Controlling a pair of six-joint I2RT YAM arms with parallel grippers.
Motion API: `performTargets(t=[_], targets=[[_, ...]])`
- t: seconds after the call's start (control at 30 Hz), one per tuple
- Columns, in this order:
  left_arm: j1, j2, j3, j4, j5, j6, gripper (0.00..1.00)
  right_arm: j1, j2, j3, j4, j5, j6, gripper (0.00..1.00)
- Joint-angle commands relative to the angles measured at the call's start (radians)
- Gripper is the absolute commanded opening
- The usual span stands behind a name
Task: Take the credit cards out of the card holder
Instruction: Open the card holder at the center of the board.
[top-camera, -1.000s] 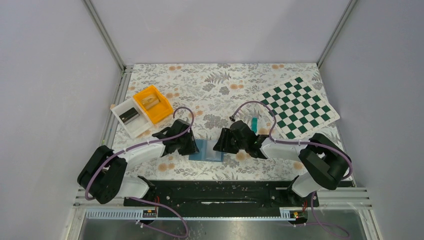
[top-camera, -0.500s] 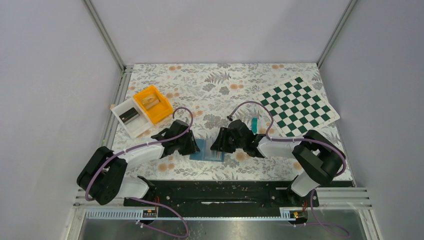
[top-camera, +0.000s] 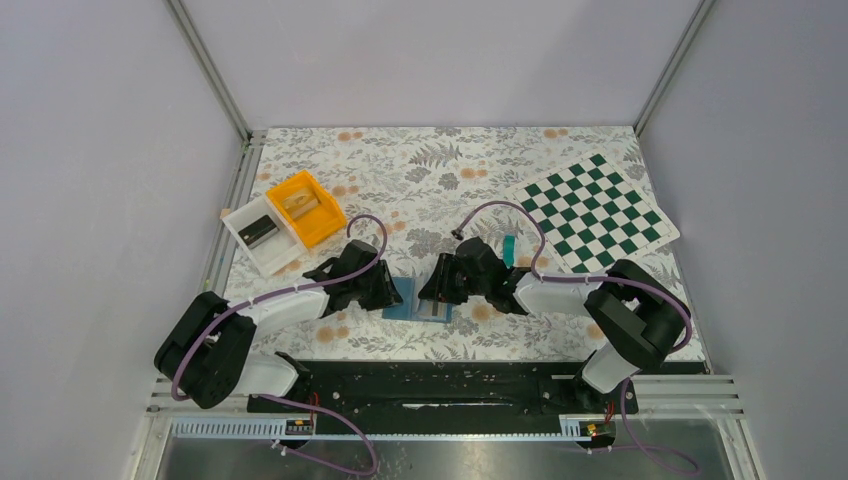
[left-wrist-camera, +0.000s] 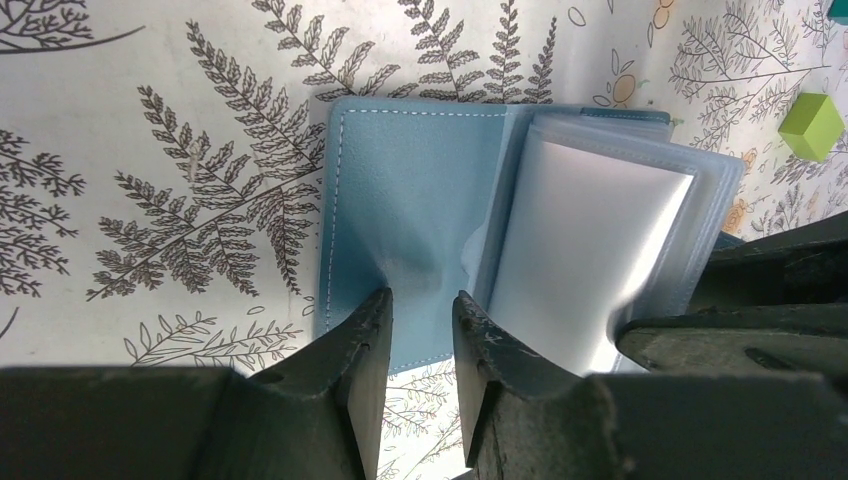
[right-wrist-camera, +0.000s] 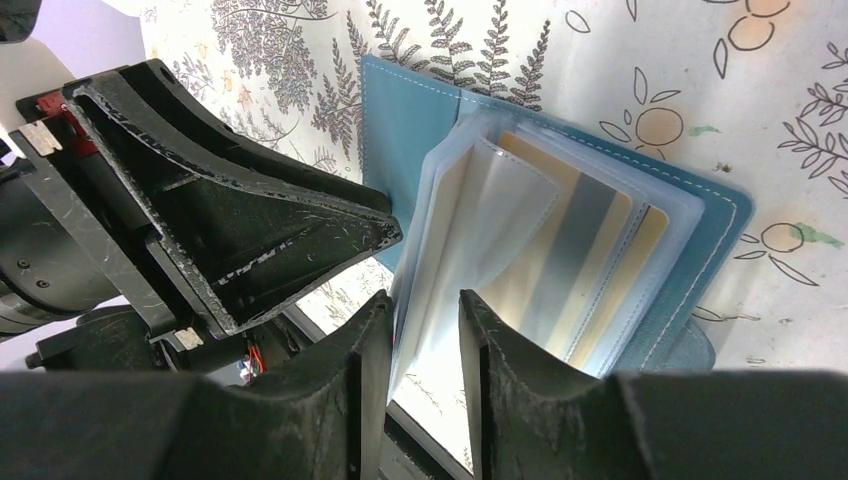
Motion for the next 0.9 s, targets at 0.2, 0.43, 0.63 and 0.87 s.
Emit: performTargets(t=[0.2,0.43,0.63,0.87], targets=[[-0.008,0.010,0.011,-0.029,0.055,-0.010,0.30,0.002,0.004,0.048,0.065,-0.092,-0.021,0.47],[-0.009,0.000,0.027,-0.054,0.045,-0.006,0.30,0.002,0.010,0.050,0.055,-0.090,-0.022,0.46],[-0.008,-0.014,0.037,-0.073,0.036,-0.002,0.31,0.002,0.004,0.047,0.049,-0.085,-0.027,0.46],[-0.008,-0.039,0.061,-0.115,0.008,0.013,0.33,0.002,-0.002,0.051,-0.059,0.002,-0.059,0.38]])
